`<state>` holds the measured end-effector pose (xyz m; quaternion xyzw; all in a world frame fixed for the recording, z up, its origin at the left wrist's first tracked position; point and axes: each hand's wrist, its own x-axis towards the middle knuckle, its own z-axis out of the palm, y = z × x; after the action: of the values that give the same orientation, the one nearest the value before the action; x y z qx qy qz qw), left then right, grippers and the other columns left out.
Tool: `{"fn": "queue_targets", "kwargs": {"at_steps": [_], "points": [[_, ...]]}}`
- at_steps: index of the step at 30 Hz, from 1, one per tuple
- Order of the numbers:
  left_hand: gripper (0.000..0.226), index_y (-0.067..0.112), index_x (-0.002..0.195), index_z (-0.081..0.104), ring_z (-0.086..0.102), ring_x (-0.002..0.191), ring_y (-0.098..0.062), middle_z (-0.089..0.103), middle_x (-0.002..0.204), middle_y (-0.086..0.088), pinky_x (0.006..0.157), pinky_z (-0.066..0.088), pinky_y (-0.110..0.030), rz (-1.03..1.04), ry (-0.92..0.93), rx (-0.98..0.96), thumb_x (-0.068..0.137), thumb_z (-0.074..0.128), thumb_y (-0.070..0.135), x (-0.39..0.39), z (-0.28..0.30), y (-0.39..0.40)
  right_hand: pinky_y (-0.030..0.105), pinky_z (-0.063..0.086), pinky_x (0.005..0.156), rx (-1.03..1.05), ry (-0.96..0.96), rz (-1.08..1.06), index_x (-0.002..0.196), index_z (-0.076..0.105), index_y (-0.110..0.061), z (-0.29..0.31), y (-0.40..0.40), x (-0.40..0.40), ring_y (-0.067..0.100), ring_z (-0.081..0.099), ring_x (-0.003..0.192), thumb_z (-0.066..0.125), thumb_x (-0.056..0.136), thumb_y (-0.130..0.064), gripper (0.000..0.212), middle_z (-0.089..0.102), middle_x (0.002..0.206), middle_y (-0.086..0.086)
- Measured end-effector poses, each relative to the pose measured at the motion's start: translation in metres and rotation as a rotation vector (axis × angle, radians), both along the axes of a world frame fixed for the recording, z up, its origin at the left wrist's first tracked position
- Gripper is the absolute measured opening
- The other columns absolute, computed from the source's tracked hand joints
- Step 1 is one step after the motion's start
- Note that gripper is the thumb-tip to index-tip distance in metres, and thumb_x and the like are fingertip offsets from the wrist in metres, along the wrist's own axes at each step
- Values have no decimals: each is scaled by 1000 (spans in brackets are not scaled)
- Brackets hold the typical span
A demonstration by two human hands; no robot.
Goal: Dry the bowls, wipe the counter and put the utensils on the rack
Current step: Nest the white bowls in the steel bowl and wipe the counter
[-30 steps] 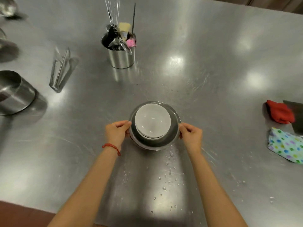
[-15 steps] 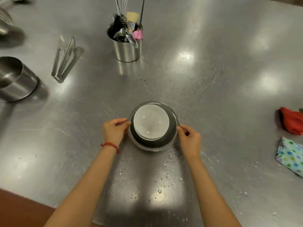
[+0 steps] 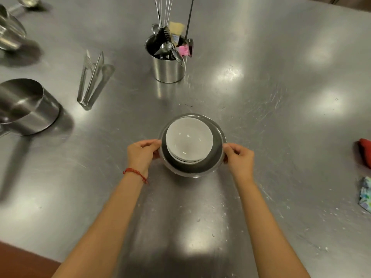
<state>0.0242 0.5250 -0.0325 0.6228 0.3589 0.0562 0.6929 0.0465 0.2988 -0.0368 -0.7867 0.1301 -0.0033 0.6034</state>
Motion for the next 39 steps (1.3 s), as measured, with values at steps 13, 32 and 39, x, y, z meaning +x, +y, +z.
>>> {"fn": "queue_targets", "kwargs": {"at_steps": [13,32,39], "points": [[17,-4,96,66,56,58,-15,61,67,-2,42,51,-13,-9,45,47,80,64,0,61,-16,118,35,36,56,41,56,0,61,53,16,-26,126,62,20,36,56,52,80,2,23,42,56,11],[23,-2,101,66,61,98,-38,66,105,-23,87,47,-46,-459,-397,1104,85,58,11,32,17,40,36,39,99,-598,-69,189,122,56,-3,-11,44,-1,31,53,113,52,92,-18,33,57,124,17],[34,2,103,67,63,102,-37,68,109,-18,85,46,-57,-812,-385,1402,74,63,19,-3,1,-105,47,40,101,-776,-84,108,118,58,2,-16,-88,-55,38,53,114,57,89,-14,33,58,124,23]]}}
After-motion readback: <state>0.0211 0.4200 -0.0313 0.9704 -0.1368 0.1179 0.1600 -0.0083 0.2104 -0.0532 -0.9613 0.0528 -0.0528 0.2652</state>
